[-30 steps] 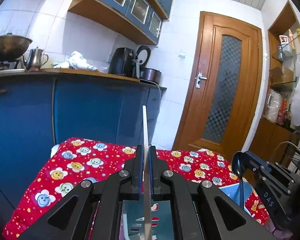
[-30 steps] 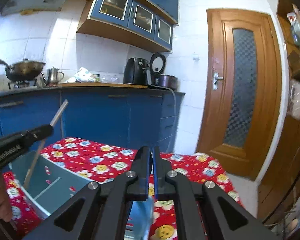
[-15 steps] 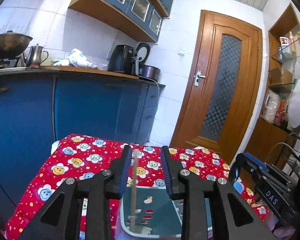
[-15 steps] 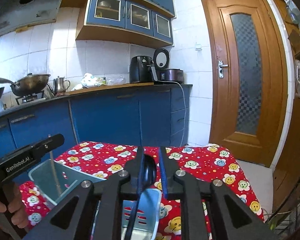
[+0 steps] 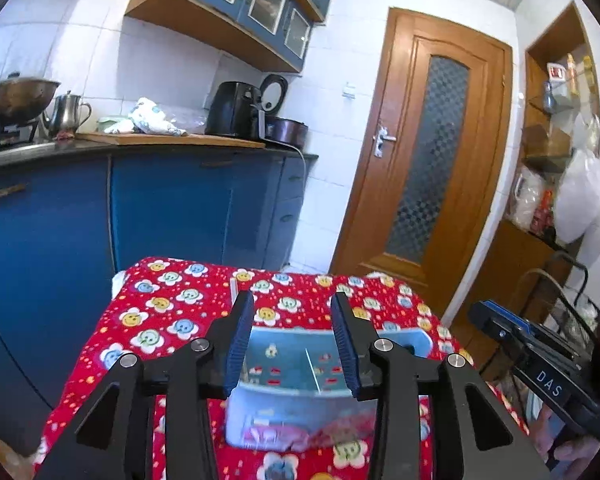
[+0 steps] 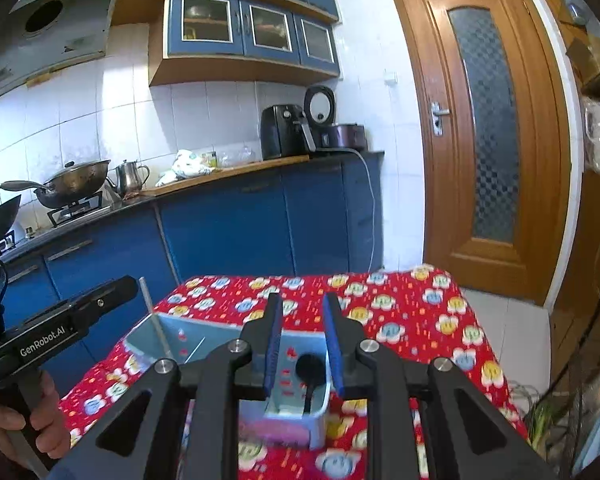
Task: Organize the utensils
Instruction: 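Open the right tool over the blue holder while the left tool drops the chopstick in, then grasp the wooden spoon with the right tool while the left tool grasps another chopstick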
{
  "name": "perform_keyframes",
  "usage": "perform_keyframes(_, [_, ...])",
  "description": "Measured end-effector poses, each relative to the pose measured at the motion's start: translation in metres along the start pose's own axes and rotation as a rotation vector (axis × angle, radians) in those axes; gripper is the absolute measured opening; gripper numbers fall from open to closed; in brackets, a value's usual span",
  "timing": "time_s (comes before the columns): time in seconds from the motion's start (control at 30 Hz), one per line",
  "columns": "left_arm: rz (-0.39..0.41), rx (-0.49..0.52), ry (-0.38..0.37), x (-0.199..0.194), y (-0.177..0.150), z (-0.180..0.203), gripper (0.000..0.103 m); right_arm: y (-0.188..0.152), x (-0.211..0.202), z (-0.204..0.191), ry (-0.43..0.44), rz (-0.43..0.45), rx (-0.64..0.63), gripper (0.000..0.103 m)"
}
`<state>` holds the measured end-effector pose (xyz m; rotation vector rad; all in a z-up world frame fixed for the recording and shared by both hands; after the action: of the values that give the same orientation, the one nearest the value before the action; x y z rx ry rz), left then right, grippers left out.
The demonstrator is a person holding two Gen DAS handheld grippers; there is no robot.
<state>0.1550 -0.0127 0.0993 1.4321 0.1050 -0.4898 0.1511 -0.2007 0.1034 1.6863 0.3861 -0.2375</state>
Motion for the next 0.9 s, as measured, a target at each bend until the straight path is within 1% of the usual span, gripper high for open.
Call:
perform_keyframes(0.17, [-0.047, 0.011, -0.011, -0.021, -0.006, 0.007, 0.042, -0.009, -0.017, 0.001, 0.012, -0.062, 0.05, 0.027])
perform_keyframes(0.3, [-0.119, 0.011, -0.014, -0.035, -0.02, 0.009, 0.042, -0.026, -0.039, 0.0, 0.02, -0.085, 0.082, 0.031])
perform_keyframes(0.43, [-0.174, 0.012, -0.024, -0.045, -0.034, 0.011, 0.042, -0.04, -0.054, -0.002, 0.015, -0.107, 0.083, 0.036])
perform_keyframes(0.67, [-0.243, 0.008, -0.022, -0.061, -0.06, 0.013, 0.042, -0.067, -0.074, 0.0, -0.005, -0.181, 0.078, 0.04])
perform_keyframes(0.77, [-0.28, -0.007, -0.015, -0.064, -0.071, 0.011, 0.042, -0.077, -0.08, 0.0, -0.002, -0.199, 0.079, 0.047])
perform_keyframes(0.9, [-0.327, -0.02, 0.009, -0.064, -0.085, 0.008, 0.042, -0.088, -0.087, 0.001, -0.009, -0.21, 0.093, 0.053])
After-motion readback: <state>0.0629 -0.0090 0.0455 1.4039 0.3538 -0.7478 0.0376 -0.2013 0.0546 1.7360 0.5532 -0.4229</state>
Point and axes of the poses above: each gripper's, at about its wrist camera, not at the fingertips, and x roughly the way its jaws point, z to its right, y to its top, the point moved 2 cm from there along x, roughly the way its jaws point, and after that the axes turned 3 degrees about x, right-handed, at the moved point
